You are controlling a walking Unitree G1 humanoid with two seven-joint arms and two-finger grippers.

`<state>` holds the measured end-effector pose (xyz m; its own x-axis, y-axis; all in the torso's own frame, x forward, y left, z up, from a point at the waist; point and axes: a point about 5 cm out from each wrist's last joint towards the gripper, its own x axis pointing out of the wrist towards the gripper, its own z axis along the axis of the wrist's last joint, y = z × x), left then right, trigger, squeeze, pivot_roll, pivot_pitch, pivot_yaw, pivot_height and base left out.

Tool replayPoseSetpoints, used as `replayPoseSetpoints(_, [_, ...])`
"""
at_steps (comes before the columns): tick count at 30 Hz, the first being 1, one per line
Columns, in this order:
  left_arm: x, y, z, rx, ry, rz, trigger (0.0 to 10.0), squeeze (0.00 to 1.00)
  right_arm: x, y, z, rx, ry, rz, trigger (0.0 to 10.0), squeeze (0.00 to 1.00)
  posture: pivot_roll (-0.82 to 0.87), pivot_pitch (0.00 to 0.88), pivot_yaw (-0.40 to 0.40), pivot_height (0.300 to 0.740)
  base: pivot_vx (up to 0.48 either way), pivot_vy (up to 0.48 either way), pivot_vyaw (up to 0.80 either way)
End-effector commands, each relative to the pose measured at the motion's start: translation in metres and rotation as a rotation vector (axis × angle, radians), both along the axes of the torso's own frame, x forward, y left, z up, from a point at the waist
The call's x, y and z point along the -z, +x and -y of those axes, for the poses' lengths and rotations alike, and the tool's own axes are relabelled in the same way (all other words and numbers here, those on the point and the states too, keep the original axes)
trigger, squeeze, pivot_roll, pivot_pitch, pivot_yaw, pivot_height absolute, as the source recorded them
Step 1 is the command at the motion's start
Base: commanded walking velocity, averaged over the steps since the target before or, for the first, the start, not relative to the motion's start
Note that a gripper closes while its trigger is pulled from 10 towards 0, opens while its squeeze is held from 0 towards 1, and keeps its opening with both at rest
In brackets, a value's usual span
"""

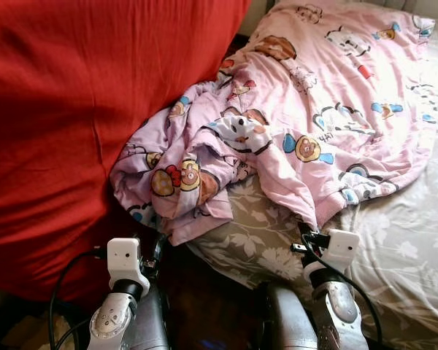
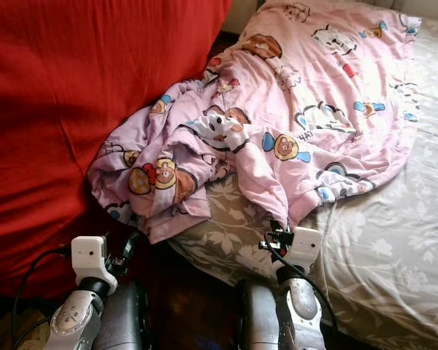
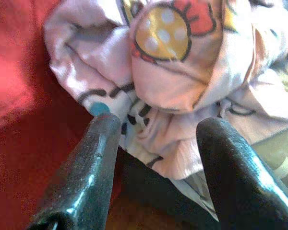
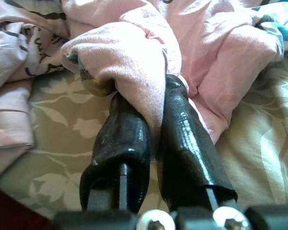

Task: Clean up the room

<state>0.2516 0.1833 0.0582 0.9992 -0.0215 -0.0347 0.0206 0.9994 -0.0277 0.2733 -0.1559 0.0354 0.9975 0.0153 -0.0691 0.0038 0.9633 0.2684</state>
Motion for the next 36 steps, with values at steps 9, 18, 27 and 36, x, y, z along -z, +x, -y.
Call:
replayPoseSetpoints(9, [0.009, -0.005, -0.006, -0.029, -0.009, -0.035, 10.0, 0.0, -0.001, -0.001, 0.01, 0.017, -0.007, -0.011, 10.0, 0.0, 0.01, 0.171, -0.037, 0.715, 0.0, 0.0, 0.0])
replayPoseSetpoints(18, [0.011, -0.007, -0.006, -0.045, -0.017, -0.036, 10.0, 0.0, -0.005, 0.002, 0.012, 0.002, -0.025, -0.009, 10.0, 0.0, 0.01, 0.19, -0.044, 0.734, 0.0, 0.0, 0.0])
replayPoseSetpoints(27, [0.017, -0.013, -0.011, -0.077, -0.026, -0.061, 10.0, 0.0, -0.009, 0.005, 0.014, 0.008, -0.044, 0.001, 10.0, 0.0, 0.01, 0.213, -0.047, 0.734, 0.0, 0.0, 0.0])
replayPoseSetpoints(36, [0.018, -0.014, -0.012, -0.085, -0.03, -0.063, 10.0, 0.0, -0.005, 0.004, 0.015, 0.019, -0.057, -0.027, 10.0, 0.0, 0.01, 0.215, -0.047, 0.74, 0.0, 0.0, 0.0])
